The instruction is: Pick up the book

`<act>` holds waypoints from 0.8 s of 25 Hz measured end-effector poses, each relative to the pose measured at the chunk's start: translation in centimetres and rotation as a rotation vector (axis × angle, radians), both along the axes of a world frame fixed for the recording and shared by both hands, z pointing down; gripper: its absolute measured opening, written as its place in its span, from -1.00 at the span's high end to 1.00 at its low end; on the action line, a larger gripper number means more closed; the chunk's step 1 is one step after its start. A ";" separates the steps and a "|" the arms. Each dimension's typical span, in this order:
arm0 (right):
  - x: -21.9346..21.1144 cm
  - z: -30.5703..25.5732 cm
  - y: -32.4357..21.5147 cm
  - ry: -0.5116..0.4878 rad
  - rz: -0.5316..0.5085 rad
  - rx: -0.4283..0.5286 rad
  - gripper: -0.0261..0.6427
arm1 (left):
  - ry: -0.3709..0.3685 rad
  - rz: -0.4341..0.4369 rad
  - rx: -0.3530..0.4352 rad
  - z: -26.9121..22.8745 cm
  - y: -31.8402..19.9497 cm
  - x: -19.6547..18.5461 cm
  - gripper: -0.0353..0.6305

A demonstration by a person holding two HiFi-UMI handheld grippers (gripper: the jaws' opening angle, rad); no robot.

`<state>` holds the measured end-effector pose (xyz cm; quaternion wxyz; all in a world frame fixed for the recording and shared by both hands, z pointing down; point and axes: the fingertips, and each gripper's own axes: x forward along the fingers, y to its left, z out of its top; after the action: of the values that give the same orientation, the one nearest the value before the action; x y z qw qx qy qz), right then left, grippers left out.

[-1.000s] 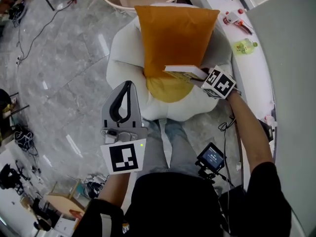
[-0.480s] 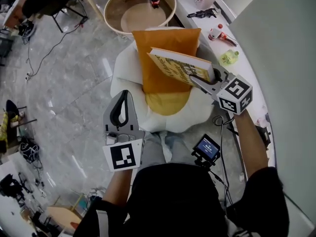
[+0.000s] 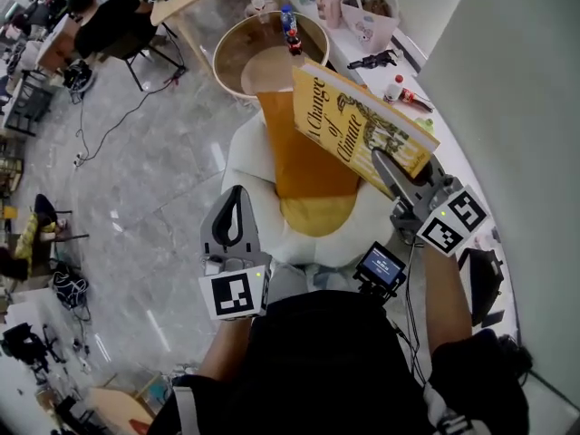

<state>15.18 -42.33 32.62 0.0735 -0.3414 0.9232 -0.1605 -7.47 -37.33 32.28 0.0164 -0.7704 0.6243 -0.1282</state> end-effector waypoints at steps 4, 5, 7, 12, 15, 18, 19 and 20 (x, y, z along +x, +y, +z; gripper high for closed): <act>1.7 -3.0 0.1 -0.104 0.082 0.055 0.47 | -0.005 0.019 0.049 -1.9 0.1 0.8 0.86; 2.2 -3.6 0.1 -0.120 0.098 0.064 0.47 | -0.001 0.022 0.060 -2.3 0.1 0.9 0.86; 2.9 -4.3 0.5 -0.147 0.122 0.070 0.47 | 0.009 0.023 0.069 -3.0 0.2 1.3 0.86; 3.1 -4.9 1.9 -0.200 0.151 0.071 0.47 | 0.013 0.032 0.074 -3.5 0.7 1.2 0.86; 2.7 -5.3 2.5 -0.229 0.152 0.070 0.47 | 0.012 0.046 0.077 -3.7 0.6 1.3 0.86; 1.4 -6.0 4.1 -0.228 0.144 0.086 0.47 | 0.023 0.056 0.082 -3.9 1.5 0.6 0.86; 0.8 -6.2 5.2 -0.228 0.144 0.091 0.47 | 0.028 0.059 0.088 -4.0 2.5 0.1 0.86; 0.1 -6.4 6.5 -0.227 0.145 0.096 0.47 | 0.035 0.064 0.094 -4.1 3.7 -0.4 0.86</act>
<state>15.26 -35.81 26.25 0.2050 -0.3828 0.8885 -0.1482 -7.87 -33.60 28.21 0.0459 -0.7903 0.6050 -0.0848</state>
